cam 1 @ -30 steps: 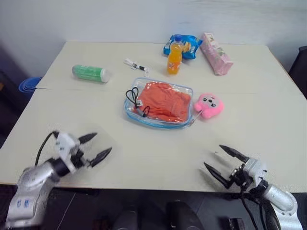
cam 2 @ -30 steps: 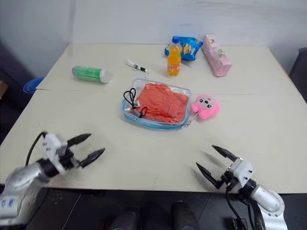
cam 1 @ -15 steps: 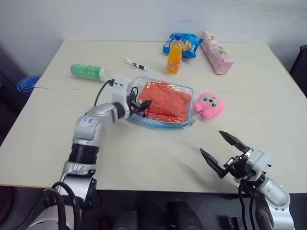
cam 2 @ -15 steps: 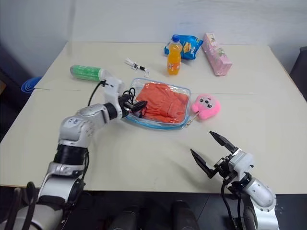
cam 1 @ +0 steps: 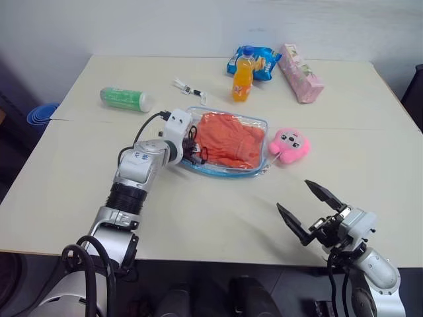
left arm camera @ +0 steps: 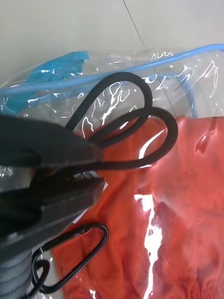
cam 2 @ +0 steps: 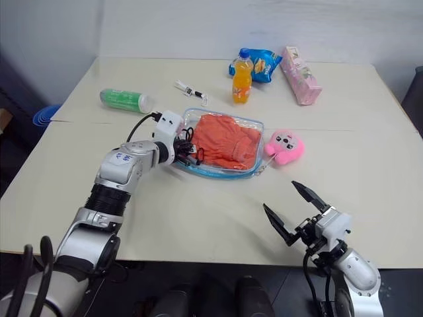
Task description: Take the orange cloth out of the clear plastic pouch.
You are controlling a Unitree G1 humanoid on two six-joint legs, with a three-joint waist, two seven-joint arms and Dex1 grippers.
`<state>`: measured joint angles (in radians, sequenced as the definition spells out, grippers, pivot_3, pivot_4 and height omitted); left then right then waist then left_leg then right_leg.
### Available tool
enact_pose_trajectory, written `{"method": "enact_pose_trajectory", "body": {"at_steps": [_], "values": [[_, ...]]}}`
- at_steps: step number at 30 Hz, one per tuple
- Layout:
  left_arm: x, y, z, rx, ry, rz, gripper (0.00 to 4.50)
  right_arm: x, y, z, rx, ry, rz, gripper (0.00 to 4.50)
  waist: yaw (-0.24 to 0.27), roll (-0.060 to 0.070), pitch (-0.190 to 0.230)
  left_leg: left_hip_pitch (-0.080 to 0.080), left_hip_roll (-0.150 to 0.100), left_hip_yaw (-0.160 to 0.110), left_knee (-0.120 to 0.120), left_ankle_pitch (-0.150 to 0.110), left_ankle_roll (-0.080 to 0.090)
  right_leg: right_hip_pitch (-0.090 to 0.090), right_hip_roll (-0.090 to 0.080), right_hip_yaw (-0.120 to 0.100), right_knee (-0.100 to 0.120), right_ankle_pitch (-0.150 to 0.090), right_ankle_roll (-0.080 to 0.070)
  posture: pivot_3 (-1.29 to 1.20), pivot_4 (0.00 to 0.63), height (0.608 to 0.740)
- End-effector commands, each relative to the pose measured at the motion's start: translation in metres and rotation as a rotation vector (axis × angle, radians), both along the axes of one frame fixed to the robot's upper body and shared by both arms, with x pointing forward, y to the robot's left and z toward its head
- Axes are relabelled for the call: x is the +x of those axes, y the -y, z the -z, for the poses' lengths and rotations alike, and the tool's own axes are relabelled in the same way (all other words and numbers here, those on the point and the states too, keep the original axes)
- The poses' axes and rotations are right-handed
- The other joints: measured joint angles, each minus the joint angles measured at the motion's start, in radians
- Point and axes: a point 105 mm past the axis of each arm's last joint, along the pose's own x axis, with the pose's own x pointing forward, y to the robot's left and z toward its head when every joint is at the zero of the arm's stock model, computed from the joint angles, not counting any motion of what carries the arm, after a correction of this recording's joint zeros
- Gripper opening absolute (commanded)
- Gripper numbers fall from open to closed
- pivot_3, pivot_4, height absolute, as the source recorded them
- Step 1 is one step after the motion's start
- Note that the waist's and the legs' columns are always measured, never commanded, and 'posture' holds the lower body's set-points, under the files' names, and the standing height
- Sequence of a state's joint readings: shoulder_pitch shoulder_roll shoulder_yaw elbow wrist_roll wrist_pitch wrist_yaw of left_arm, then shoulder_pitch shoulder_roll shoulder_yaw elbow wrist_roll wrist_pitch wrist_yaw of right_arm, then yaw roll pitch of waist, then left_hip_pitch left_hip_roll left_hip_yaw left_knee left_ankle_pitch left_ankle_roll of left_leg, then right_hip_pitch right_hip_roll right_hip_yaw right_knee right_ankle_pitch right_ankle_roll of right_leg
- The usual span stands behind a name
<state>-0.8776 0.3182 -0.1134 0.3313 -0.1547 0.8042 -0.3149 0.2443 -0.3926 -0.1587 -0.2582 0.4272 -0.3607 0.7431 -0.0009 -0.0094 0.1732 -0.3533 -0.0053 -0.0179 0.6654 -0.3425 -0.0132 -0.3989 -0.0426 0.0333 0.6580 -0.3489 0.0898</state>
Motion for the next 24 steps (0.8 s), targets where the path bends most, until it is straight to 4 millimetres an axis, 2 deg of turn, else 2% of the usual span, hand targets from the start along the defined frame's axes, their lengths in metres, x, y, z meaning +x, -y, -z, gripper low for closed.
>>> {"method": "enact_pose_trajectory", "body": {"at_steps": [1, 3, 5, 7, 8, 11, 13, 15, 17, 20, 24], "values": [[0.003, -0.015, -0.015, -0.108, 0.078, -0.031, 0.03, -0.001, 0.000, -0.012, -0.004, 0.043, 0.002, 4.50, -0.001, 0.000, 0.000, 0.000, 0.000, 0.000, 0.000, 0.000, 0.000, 0.000, 0.000, 0.000, 0.000, 0.000, 0.000, 0.00, 0.150, 0.740], [0.003, -0.032, -0.026, -0.165, 0.172, -0.078, 0.03, 0.001, 0.000, -0.014, -0.005, 0.045, -0.002, 4.50, -0.002, 0.000, 0.000, 0.000, 0.000, 0.000, 0.000, 0.000, 0.000, 0.000, 0.000, 0.000, 0.000, 0.000, 0.000, 0.00, 0.150, 0.740], [0.000, -0.063, -0.031, -0.182, 0.252, -0.174, 0.03, 0.002, -0.002, -0.017, 0.004, 0.053, -0.016, 4.50, -0.004, 0.000, 0.000, 0.000, 0.000, 0.000, 0.000, 0.000, 0.000, -0.001, 0.000, 0.000, 0.001, 0.000, 0.000, 0.00, 0.150, 0.740], [-0.008, -0.112, -0.028, -0.141, 0.307, -0.358, 0.03, 0.006, -0.003, -0.029, 0.091, 0.070, -0.016, 4.50, -0.007, 0.000, 0.000, 0.000, 0.001, 0.001, 0.000, 0.000, -0.001, -0.002, 0.000, 0.001, 0.001, 0.000, 0.000, 0.00, 0.150, 0.740], [-0.017, -0.144, -0.029, -0.154, 0.347, -0.496, 0.03, 0.008, -0.008, -0.033, 0.105, 0.078, -0.041, 4.50, -0.013, 0.000, 0.000, 0.000, 0.001, 0.001, 0.000, 0.000, -0.001, -0.003, 0.000, 0.001, 0.002, 0.000, 0.000, 0.00, 0.150, 0.740], [-0.044, -0.207, -0.024, -0.214, 0.376, -0.773, 0.03, 0.008, -0.022, -0.037, 0.083, 0.086, -0.116, 4.50, -0.014, 0.000, 0.000, -0.002, 0.001, 0.000, -0.001, 0.001, -0.002, -0.006, 0.000, 0.001, 0.003, 0.000, 0.000, 0.00, 0.150, 0.740], [-0.063, -0.237, -0.016, -0.240, 0.361, -0.904, 0.03, 0.006, -0.034, -0.036, 0.025, 0.094, -0.188, 4.50, -0.004, -0.001, 0.000, -0.003, 0.001, 0.000, 0.000, 0.001, -0.002, -0.008, 0.000, 0.001, 0.004, 0.000, 0.000, 0.00, 0.150, 0.740], [-0.091, -0.268, -0.006, -0.240, 0.334, -1.032, 0.03, 0.002, -0.053, -0.037, -0.047, 0.130, -0.295, 4.50, 0.001, -0.001, 0.000, -0.004, 0.000, 0.000, 0.000, 0.000, -0.001, -0.008, -0.001, 0.000, 0.004, 0.000, 0.000, 0.00, 0.150, 0.740], [-0.105, -0.281, -0.001, -0.215, 0.312, -1.067, 0.03, -0.001, -0.063, -0.037, -0.087, 0.146, -0.357, 4.50, 0.003, -0.002, 0.000, -0.004, 0.000, 0.001, 0.000, 0.000, 0.000, -0.008, -0.001, 0.001, 0.003, 0.000, 0.000, 0.00, 0.150, 0.740], [-0.113, -0.289, -0.002, -0.206, 0.304, -1.066, 0.03, -0.002, -0.069, -0.034, -0.114, 0.137, -0.422, 4.50, 0.018, -0.004, 0.000, -0.005, 0.000, -0.001, 0.001, 0.000, 0.000, -0.007, -0.002, -0.001, 0.003, 0.000, 0.000, 0.00, 0.150, 0.740], [-0.111, -0.281, -0.014, -0.239, 0.322, -0.975, 0.89, -0.004, -0.071, -0.031, -0.168, 0.117, -0.493, 4.50, 0.024, -0.006, -0.001, -0.005, 0.000, -0.001, 0.001, 0.000, 0.000, -0.006, -0.002, -0.001, 0.002, 0.000, 0.000, 0.00, 0.150, 0.740]]}}
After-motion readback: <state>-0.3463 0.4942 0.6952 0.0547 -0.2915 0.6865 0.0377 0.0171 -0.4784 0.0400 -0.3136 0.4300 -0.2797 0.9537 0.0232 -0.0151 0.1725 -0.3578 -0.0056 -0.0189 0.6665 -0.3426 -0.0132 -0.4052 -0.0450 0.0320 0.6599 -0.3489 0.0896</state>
